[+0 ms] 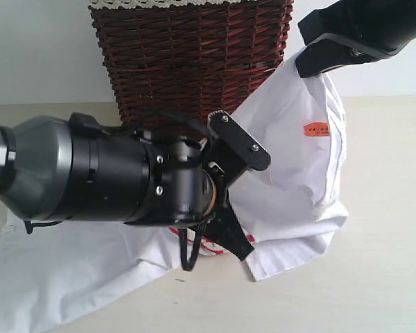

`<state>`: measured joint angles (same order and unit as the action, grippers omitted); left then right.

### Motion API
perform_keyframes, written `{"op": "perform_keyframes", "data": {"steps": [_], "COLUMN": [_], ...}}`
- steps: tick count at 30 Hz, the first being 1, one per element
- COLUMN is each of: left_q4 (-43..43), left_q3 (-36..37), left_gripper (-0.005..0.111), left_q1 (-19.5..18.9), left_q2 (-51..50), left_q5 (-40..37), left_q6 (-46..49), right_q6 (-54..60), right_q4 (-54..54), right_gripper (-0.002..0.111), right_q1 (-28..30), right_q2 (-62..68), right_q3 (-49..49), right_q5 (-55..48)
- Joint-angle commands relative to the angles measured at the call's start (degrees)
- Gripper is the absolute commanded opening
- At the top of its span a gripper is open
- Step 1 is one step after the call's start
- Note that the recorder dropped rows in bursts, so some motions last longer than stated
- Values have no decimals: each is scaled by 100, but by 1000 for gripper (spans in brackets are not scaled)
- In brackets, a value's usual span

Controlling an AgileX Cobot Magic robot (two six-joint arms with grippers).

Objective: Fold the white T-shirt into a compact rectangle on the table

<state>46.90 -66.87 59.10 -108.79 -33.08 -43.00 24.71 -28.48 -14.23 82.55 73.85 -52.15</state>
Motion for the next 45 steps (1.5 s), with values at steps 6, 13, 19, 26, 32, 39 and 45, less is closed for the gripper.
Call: {"op": "perform_keyframes", "data": {"steps": [6, 13, 19, 26, 32, 39, 45], "left_q4": [-5073, -5453, -5423, -5056, -5056, -5412, -5684], "left_q3": [-510, -847, -1149, -1258, -1258, -1258, -1258], "left_gripper": [0, 0, 0, 0, 0, 0, 0], "left_q1": [413, 4, -215, -215, -53, 570, 1009], "left_q2": [-124, -859, -1281, -1666, -1656, -1499, -1489], "left_q5": [224, 387, 1098, 396, -735, -1782, -2489], "left_q6": [5263, 5824, 6158, 6230, 6322, 6809, 7115], "right_q6": [70, 70, 70, 70, 70, 48, -280], "right_q4": [-35, -35, -10, -10, -10, 406, 887], "right_gripper": [0, 0, 0, 0, 0, 0, 0], "right_q1": [22, 22, 22, 22, 22, 22, 22], "right_q2": [-59, -59, -59, -59, -59, -13, 184], "right_q3": [50, 50, 50, 50, 50, 50, 50], "right_q5": [94, 94, 97, 107, 164, 273, 295]}}
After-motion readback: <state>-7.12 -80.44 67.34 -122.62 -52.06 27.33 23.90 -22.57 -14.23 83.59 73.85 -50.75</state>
